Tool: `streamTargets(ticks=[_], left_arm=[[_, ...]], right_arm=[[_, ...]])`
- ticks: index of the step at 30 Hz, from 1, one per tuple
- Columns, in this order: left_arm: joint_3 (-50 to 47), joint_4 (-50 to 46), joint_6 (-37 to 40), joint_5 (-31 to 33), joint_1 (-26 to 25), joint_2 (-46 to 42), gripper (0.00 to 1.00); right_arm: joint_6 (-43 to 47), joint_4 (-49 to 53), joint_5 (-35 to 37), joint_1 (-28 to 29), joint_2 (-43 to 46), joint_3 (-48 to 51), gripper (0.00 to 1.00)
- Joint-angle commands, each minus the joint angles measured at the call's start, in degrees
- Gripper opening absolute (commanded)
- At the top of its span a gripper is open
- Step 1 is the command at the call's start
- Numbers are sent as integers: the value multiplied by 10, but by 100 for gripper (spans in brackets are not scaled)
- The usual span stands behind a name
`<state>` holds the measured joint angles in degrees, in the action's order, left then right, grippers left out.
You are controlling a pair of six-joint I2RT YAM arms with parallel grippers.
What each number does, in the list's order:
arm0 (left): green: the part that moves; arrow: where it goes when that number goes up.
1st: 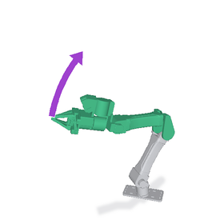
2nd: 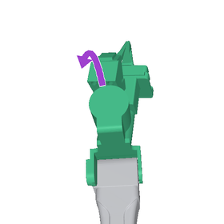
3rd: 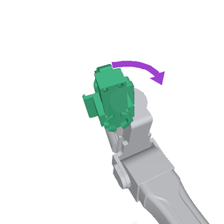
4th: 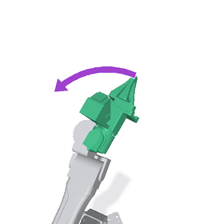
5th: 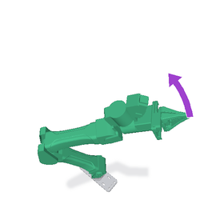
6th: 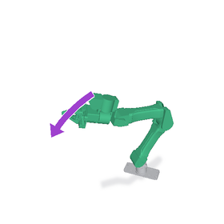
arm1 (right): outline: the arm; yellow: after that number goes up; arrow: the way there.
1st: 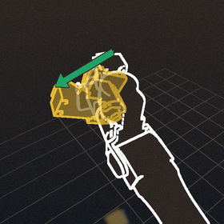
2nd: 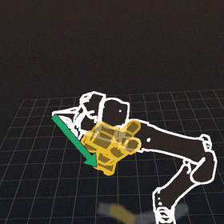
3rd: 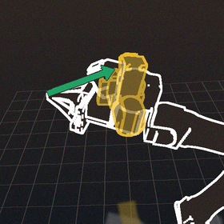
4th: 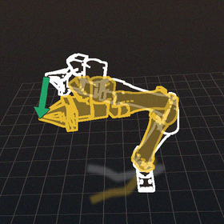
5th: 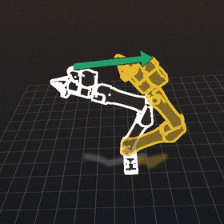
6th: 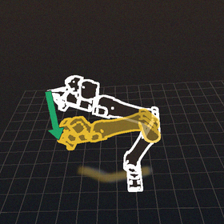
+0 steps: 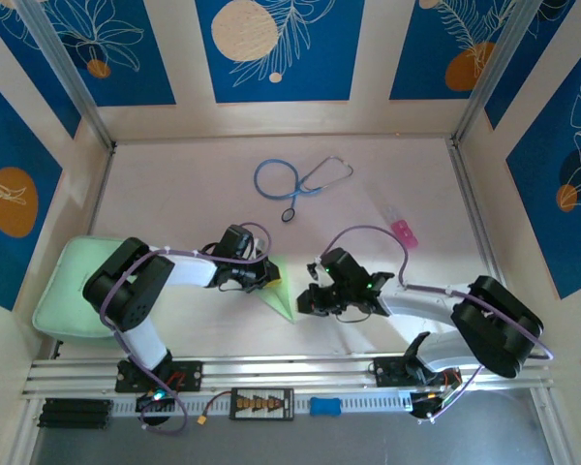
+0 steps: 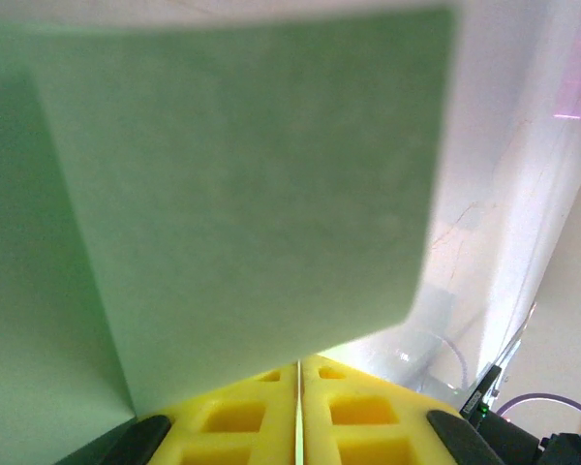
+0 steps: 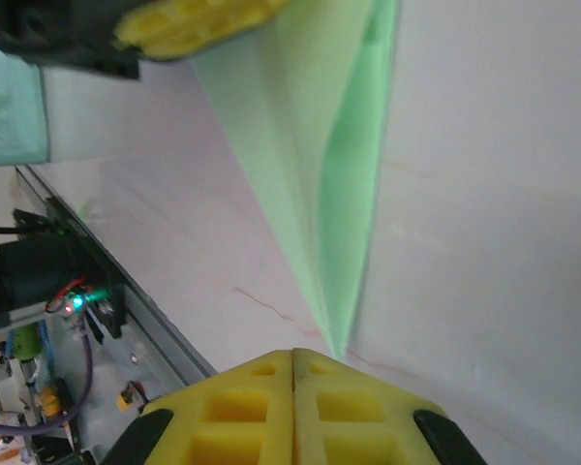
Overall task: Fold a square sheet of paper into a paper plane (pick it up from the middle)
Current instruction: Fourth fold the wing at the center of the table.
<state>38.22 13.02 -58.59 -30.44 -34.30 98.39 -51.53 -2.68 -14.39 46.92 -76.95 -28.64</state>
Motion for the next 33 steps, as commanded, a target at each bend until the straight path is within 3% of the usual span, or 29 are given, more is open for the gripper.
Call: streamTargets(ticks=[1, 10, 18, 27, 33], left_arm=[[-14, -25, -1, 26, 3, 12, 12], [-15, -26, 0, 26, 3, 12, 12], [-15, -29, 1, 26, 4, 10, 12], [-15, -29, -1, 27, 5, 9, 12], [-15, -36, 2, 29, 6, 4, 12]], right_arm=[[14, -21, -24, 2, -42, -47, 7], [24, -6, -14, 7, -152, -133, 6], [-5, -54, -26, 14, -206, -97, 6], [-36, -91, -15, 37, -202, -36, 6], [-27, -62, -2, 37, -160, -39, 7]])
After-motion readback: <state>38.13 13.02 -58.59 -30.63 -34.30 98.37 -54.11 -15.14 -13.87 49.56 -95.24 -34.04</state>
